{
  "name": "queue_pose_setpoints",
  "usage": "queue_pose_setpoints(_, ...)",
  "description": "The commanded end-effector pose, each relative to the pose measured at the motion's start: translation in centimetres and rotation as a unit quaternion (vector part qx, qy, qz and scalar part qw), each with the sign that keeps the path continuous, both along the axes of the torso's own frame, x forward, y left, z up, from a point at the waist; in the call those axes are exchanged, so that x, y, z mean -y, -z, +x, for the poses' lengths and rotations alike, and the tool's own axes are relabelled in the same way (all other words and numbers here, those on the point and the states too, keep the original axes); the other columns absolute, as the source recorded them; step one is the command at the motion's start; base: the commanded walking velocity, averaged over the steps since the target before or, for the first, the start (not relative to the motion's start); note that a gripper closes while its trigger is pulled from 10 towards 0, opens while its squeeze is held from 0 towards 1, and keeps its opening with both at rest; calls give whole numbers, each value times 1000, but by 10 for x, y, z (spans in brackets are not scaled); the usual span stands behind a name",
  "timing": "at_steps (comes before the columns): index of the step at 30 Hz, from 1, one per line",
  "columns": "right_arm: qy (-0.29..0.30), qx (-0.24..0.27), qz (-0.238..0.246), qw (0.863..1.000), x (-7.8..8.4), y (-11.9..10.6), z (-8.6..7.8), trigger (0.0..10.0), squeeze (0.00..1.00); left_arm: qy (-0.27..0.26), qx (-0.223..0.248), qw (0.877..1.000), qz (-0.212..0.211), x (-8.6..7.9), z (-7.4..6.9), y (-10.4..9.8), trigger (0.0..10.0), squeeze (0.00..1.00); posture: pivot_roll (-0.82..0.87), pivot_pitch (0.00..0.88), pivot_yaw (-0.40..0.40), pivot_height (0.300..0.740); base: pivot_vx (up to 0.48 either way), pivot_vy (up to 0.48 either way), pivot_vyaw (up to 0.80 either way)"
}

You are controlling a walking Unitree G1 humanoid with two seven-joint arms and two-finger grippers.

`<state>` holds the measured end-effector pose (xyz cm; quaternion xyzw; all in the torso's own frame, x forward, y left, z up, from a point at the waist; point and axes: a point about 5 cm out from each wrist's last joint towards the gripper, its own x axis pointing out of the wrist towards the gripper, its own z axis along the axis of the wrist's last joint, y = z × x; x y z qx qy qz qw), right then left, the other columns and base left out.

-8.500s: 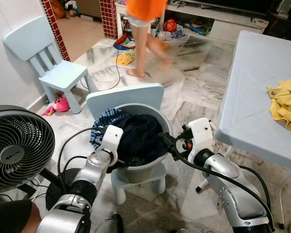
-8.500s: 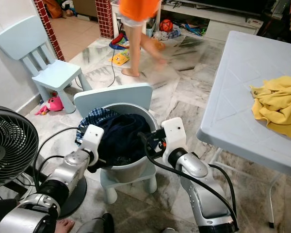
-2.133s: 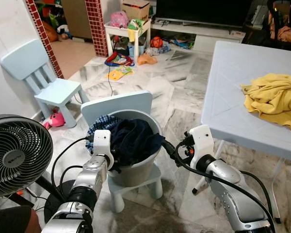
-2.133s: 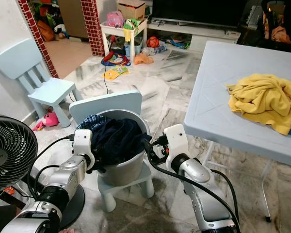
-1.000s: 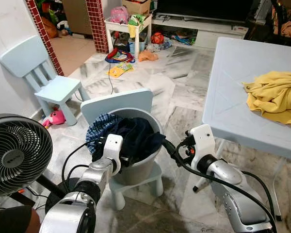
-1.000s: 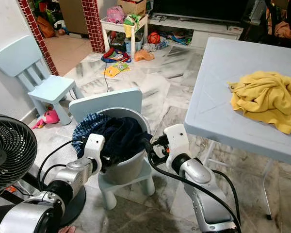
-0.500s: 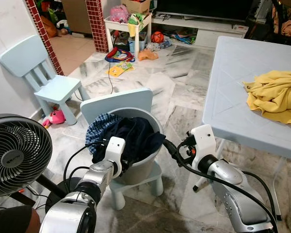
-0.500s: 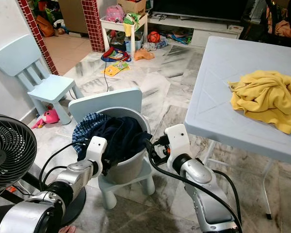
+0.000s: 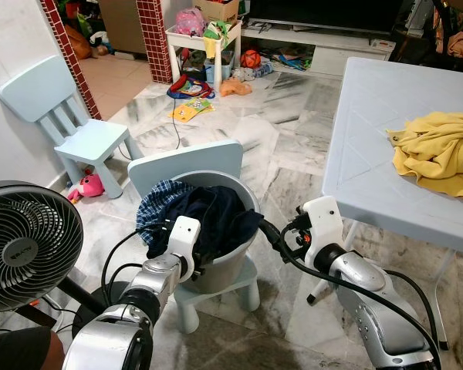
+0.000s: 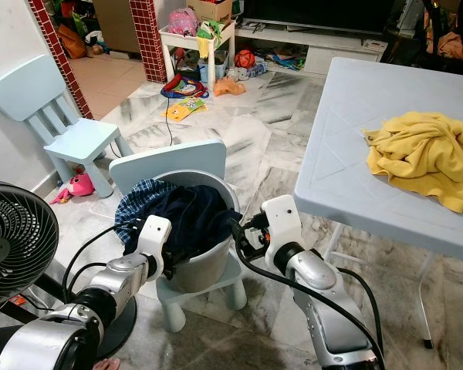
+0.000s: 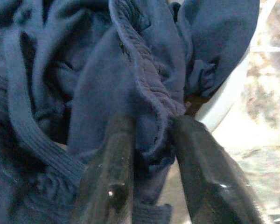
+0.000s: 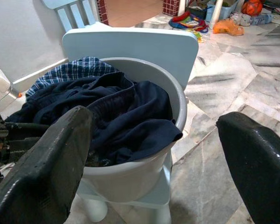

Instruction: Hang hanger

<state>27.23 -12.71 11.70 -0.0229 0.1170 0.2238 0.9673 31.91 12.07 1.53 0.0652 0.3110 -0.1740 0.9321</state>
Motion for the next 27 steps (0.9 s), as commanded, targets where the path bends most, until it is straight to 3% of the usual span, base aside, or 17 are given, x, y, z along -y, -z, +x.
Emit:
queue_pose_setpoints(1,-4,8,0,1000,-2,-3,2,10000,0,9,21,999,34,-4,6,-6,0,0,-189,47,33,740,0,0,0)
queue_pose_setpoints(15,-6,11,1,1000,-3,-4,4,10000,0,43,96,993,61,-7,15,-22,0,0,-182,44,27,740,0,0,0)
queue_pose_setpoints(17,-5,11,1,1000,-2,-4,4,10000,0,66,126,985,97,-8,17,-26,0,0,-175,44,25,740,0,0,0)
queue_pose_setpoints(19,-5,11,1,1000,-2,-4,4,10000,0,66,126,985,97,-8,17,-26,0,0,-175,44,25,740,0,0,0)
queue_pose_setpoints(22,-1,15,7,1000,-4,-3,7,10000,0,97,233,952,171,-14,18,-43,0,0,-141,24,38,740,0,0,0)
queue_pose_setpoints(23,-1,15,7,1000,-4,-3,7,10000,0,97,233,952,171,-14,18,-43,0,0,-141,24,38,740,0,0,0)
queue_pose_setpoints(24,1,18,11,1000,-5,-3,8,10000,0,98,259,944,182,-16,17,-48,0,0,-133,17,42,740,0,0,0)
queue_pose_setpoints(27,15,43,41,998,-9,-9,13,10000,0,53,307,931,187,-27,9,-60,0,0,-84,0,60,740,0,0,0)
